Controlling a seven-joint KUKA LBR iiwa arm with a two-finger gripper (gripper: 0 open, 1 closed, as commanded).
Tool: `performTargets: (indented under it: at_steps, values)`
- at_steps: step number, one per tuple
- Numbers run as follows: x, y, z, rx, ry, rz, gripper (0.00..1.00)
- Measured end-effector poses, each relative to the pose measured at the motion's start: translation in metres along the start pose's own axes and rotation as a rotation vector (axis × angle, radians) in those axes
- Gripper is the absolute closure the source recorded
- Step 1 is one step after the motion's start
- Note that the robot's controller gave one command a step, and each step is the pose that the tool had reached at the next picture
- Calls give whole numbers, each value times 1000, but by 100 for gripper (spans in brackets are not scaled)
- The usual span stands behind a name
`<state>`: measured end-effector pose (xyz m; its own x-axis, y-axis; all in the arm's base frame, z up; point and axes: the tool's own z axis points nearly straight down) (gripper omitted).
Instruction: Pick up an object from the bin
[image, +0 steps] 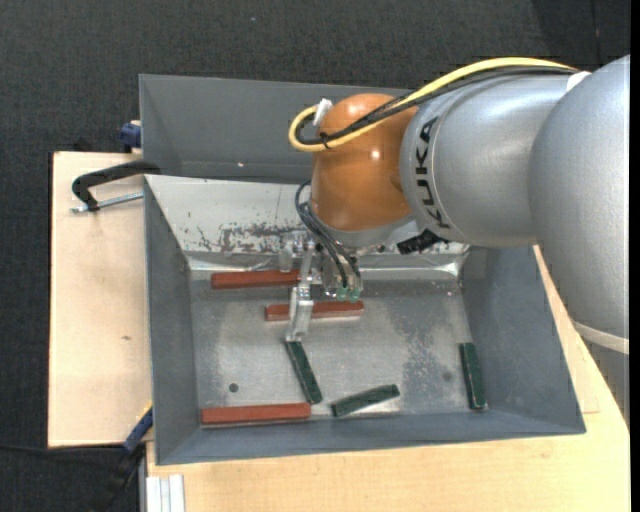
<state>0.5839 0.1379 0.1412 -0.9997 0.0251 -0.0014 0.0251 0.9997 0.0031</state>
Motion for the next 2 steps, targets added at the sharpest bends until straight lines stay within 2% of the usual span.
performTargets:
  at_steps: [1, 2]
  values:
    - [8, -17, 24, 6, 1, 55, 0]
    - [-3, -9, 49, 0, -3, -73, 0]
